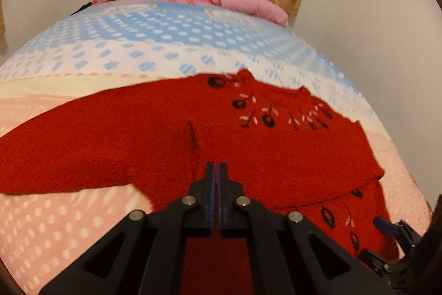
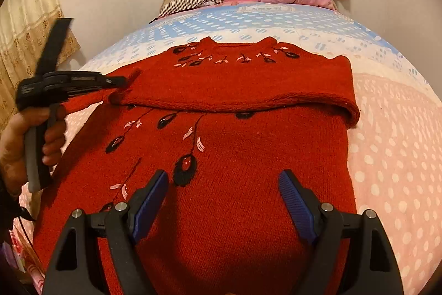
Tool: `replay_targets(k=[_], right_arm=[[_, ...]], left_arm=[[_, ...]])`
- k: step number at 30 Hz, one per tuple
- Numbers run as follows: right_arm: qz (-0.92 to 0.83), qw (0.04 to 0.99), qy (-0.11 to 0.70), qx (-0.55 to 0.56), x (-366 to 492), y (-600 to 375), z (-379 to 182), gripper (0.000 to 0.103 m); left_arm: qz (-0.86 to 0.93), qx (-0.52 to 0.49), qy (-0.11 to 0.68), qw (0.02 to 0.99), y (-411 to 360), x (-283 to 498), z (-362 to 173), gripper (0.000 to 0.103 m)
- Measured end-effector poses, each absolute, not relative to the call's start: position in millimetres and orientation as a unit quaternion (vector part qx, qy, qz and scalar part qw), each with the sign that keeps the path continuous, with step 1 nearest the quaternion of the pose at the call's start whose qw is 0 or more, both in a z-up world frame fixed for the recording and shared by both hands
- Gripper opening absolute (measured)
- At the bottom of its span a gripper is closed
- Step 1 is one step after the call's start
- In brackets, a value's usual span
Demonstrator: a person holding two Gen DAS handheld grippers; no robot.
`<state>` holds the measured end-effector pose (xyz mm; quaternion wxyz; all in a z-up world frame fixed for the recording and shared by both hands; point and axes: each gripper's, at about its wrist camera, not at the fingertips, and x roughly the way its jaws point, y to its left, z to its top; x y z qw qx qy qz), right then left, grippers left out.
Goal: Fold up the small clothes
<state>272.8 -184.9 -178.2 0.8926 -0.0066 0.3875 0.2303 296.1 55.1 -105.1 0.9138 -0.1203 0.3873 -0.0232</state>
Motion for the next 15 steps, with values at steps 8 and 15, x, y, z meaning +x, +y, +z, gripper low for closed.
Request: replay_targets(k=[8, 15], right_arm=[[0.205, 0.893, 0.396, -0.055, 272, -169, -183, 0.084], [0.207, 0.894, 0.395, -0.052, 271, -171, -184, 0.084]], left_arm=[[-0.022, -0.130, 0.393, 0.910, 62, 302, -111, 0.011], [-0.005, -0.098, 0.414, 0.905, 44, 336, -127, 0.046]])
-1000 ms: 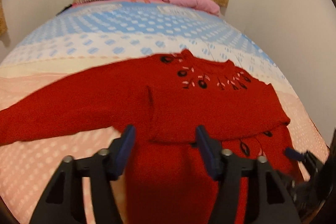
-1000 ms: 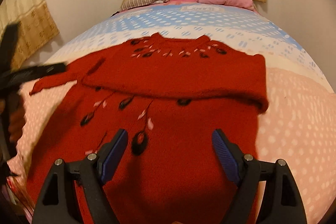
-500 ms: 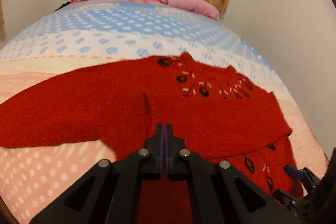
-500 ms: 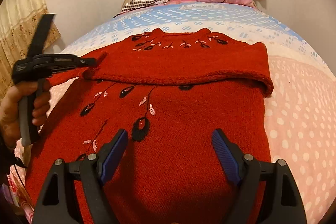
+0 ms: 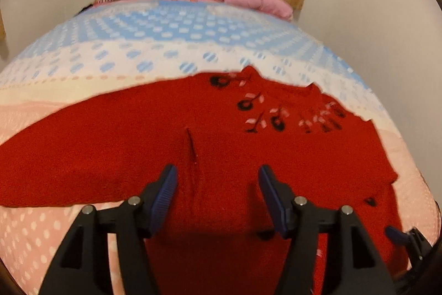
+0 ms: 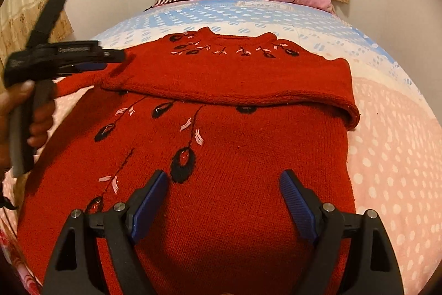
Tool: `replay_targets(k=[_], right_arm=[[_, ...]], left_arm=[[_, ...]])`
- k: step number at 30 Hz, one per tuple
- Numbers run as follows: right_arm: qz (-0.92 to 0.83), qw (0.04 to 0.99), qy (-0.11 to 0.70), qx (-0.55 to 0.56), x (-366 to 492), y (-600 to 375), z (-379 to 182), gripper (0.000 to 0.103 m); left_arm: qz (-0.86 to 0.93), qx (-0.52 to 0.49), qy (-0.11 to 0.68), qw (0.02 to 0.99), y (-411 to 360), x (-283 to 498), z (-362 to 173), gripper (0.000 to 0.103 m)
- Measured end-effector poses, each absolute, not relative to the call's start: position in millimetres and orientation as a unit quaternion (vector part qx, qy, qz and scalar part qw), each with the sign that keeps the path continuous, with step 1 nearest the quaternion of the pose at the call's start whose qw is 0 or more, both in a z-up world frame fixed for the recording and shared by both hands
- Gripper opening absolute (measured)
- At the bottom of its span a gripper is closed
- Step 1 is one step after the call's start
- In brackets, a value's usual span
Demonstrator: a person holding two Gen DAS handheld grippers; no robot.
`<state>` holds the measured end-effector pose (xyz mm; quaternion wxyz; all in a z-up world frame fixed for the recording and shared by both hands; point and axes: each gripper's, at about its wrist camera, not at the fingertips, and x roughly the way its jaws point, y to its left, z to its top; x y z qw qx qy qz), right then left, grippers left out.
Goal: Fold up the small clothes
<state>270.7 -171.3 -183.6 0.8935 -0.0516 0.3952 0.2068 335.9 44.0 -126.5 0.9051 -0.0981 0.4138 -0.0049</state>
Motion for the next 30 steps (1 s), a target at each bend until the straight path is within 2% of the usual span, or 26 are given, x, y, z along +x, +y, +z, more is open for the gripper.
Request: replay_targets(k=[1, 2, 4, 9, 14, 16, 17, 19, 23, 28, 30], right_arm=[[0.207, 0.894, 0.395, -0.050, 271, -172, -184, 0.084], [0.208, 0.894, 0.394, -0.050, 270, -172, -184, 0.084], [0.208, 0.894, 0.393, -0.049, 270, -172, -184, 0.084], [0.212, 0.894, 0.393, -0.040, 270, -174, -184, 0.084], [0.213, 0.895, 0.391, -0.035, 269, -176, -183, 0.084], [0.211, 0.895, 0.391, -0.038, 269, -175, -183, 0.084], [0.209, 0.895, 0.392, -0.041, 269, -174, -183, 0.084], [0.207, 0.895, 0.392, -0.046, 268, -173, -183, 0.084], [0.234, 0.890, 0.392, -0.006, 269, -184, -169, 0.084], [0.195, 0.909, 0.366, 0.021, 308, -204, -141, 0.084], [0.179, 0.905, 0.385, 0.039, 334, -213, -146, 0.084]], left_arm=[[-0.006, -0.104, 0.423, 0.900, 46, 341, -133, 0.033], [-0.004, -0.104, 0.426, 0.899, 47, 342, -136, 0.010], [-0.008, -0.119, 0.416, 0.902, 53, 338, -134, 0.004], [-0.008, -0.142, 0.383, 0.913, 67, 313, -116, 0.004], [0.000, -0.140, 0.387, 0.911, 77, 302, -119, 0.004], [0.022, -0.137, 0.404, 0.904, 81, 309, -133, 0.008], [0.031, -0.142, 0.414, 0.899, 84, 312, -140, 0.014], [0.030, -0.172, 0.413, 0.894, 90, 313, -146, 0.015], [0.020, -0.138, 0.411, 0.901, 78, 313, -143, 0.025], [0.033, -0.115, 0.413, 0.903, 71, 313, -145, 0.028], [0.034, -0.112, 0.412, 0.904, 72, 311, -145, 0.028]])
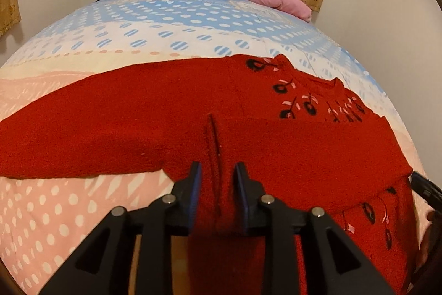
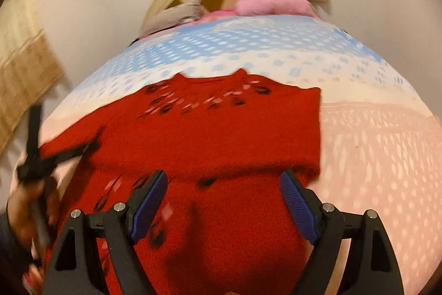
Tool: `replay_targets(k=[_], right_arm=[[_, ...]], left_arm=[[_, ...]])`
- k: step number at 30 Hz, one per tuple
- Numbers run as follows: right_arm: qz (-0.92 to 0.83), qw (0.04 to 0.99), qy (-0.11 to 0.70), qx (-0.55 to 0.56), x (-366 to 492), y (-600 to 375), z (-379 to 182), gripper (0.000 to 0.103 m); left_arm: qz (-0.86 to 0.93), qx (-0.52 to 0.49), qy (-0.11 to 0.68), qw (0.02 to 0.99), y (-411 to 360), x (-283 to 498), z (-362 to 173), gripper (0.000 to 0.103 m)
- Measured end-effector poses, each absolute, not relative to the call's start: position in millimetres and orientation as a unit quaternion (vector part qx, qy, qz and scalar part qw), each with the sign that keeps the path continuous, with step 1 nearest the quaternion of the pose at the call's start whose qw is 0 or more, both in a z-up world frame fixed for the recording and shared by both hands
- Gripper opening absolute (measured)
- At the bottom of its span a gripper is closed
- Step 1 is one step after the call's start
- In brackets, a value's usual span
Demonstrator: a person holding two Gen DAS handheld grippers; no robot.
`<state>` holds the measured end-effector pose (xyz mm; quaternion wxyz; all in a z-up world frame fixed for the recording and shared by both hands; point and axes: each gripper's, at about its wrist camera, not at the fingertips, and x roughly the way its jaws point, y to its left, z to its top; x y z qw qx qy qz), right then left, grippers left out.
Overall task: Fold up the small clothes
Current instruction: 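Move the left gripper to the other sleeve cuff and grasp it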
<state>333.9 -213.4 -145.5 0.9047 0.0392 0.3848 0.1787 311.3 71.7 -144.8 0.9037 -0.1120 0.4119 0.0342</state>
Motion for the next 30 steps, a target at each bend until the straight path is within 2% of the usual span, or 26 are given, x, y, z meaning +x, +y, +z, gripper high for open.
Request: replay_targets(k=[3, 7, 13, 16, 17, 18, 20, 25, 30], right_arm=[[0.162, 0.870, 0.465, 0.032, 369, -214, -179, 0.084], [0.162, 0.874, 0.457, -0.017, 354, -198, -166, 0.084], [0.187, 0.903, 0.385, -0.035, 350, -169, -131, 0.084], [0.183, 0.886, 0.425, -0.028, 372, -166, -153, 0.084], [0.180, 0.870, 0.459, -0.011, 378, -171, -170, 0.084], [0.181, 0.863, 0.472, -0.005, 376, -174, -181, 0.084], [0.189, 0.880, 0.435, -0.040, 359, -171, -184, 0.084], [0.175, 0.883, 0.429, -0.072, 353, -162, -187, 0.086], [0.178, 0.887, 0.422, -0.067, 349, -167, -187, 0.086]], left_arm=[[0.034, -0.112, 0.411, 0.904, 72, 309, -145, 0.028], [0.034, -0.111, 0.411, 0.904, 71, 310, -147, 0.030], [0.038, -0.091, 0.412, 0.906, 63, 310, -145, 0.034], [0.030, -0.121, 0.404, 0.906, 71, 303, -141, 0.034], [0.028, -0.132, 0.398, 0.907, 75, 297, -139, 0.036], [0.033, -0.136, 0.393, 0.909, 79, 292, -137, 0.048], [0.051, -0.137, 0.381, 0.913, 89, 280, -134, 0.066], [0.086, -0.103, 0.373, 0.918, 117, 254, -129, 0.067], [0.134, -0.137, 0.374, 0.907, 172, 230, -127, 0.067]])
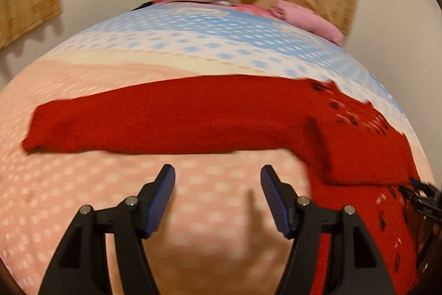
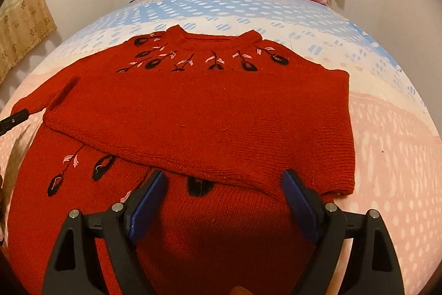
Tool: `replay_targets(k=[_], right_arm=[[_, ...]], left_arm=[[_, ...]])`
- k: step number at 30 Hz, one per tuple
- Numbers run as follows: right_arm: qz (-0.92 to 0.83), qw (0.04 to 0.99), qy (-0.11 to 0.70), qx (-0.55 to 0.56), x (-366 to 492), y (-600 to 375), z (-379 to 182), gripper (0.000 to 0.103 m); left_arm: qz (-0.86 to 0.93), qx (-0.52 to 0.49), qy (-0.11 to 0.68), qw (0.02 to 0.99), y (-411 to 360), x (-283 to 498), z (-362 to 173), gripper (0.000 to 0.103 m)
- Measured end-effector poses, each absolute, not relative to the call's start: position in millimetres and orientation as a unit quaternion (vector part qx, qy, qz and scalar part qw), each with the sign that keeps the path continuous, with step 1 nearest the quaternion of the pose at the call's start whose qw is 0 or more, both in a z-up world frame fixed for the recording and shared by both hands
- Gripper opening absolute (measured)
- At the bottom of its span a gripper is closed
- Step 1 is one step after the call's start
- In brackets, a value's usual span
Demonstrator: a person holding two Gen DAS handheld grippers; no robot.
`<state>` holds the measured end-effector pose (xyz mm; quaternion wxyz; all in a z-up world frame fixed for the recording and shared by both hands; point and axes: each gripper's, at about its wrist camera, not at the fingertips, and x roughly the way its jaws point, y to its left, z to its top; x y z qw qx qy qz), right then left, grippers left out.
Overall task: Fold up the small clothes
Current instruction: 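Move the left gripper to the other sleeve cuff and grasp it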
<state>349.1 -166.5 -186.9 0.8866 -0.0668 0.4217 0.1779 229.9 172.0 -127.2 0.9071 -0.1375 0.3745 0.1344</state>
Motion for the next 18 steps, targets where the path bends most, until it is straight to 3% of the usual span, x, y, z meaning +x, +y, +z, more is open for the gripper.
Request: replay_targets(k=[7, 9, 12, 18], right_arm=[[0.181, 0.890, 0.414, -0.057, 344, -169, -186, 0.086], [0.181, 0.891, 0.413, -0.059, 344, -169, -186, 0.086], [0.178, 0.891, 0.413, -0.063, 343, -167, -186, 0.086], [0.173, 0.892, 0.412, -0.073, 342, -165, -187, 0.087]], left_arm=[[0.216, -0.278, 0.350, 0.868, 277, 194, -134, 0.063], [0.219, -0.315, 0.331, 0.862, 302, 184, -133, 0.052], [0.208, -0.370, 0.305, 0.853, 323, 175, -134, 0.042], [0.185, -0.457, 0.282, 0.823, 346, 169, -150, 0.042]])
